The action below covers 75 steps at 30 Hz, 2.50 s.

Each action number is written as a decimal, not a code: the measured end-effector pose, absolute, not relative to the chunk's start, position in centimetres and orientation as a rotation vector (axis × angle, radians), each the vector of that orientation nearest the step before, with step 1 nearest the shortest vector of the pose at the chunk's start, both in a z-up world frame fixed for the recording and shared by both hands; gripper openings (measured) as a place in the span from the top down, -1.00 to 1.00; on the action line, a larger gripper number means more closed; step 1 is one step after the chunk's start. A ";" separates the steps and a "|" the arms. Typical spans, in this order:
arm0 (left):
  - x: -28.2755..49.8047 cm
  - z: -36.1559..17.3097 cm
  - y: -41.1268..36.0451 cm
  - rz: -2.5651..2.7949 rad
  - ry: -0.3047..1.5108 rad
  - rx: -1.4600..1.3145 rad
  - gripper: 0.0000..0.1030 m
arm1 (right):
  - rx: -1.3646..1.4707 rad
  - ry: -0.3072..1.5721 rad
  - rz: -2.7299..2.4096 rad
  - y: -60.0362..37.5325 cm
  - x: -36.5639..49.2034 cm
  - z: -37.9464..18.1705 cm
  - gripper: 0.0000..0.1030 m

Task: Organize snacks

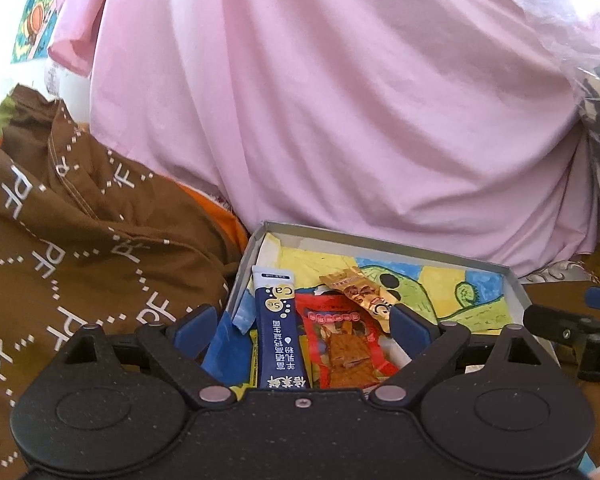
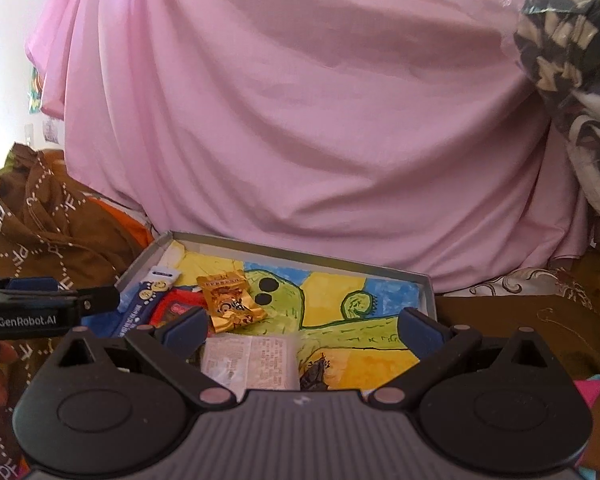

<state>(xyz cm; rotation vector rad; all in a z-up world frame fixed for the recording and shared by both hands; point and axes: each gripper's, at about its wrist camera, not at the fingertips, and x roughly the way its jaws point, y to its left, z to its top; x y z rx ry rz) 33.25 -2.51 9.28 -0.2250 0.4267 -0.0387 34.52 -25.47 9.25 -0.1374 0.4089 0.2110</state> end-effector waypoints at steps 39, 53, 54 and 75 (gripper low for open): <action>19.1 10.0 -4.2 -0.011 0.383 -0.112 -0.95 | -0.025 0.269 0.211 -26.7 19.9 7.9 -1.00; 15.1 9.2 -4.9 -0.006 0.381 -0.111 -0.95 | -0.035 0.233 0.168 -27.7 14.8 6.6 -1.00; 14.8 9.1 -4.9 -0.005 0.381 -0.112 -0.95 | -0.032 0.231 0.163 -27.7 14.5 6.5 -1.00; 10.1 7.9 -4.3 0.048 0.426 -0.152 -0.95 | 0.026 0.247 0.099 -28.6 9.2 4.3 -1.00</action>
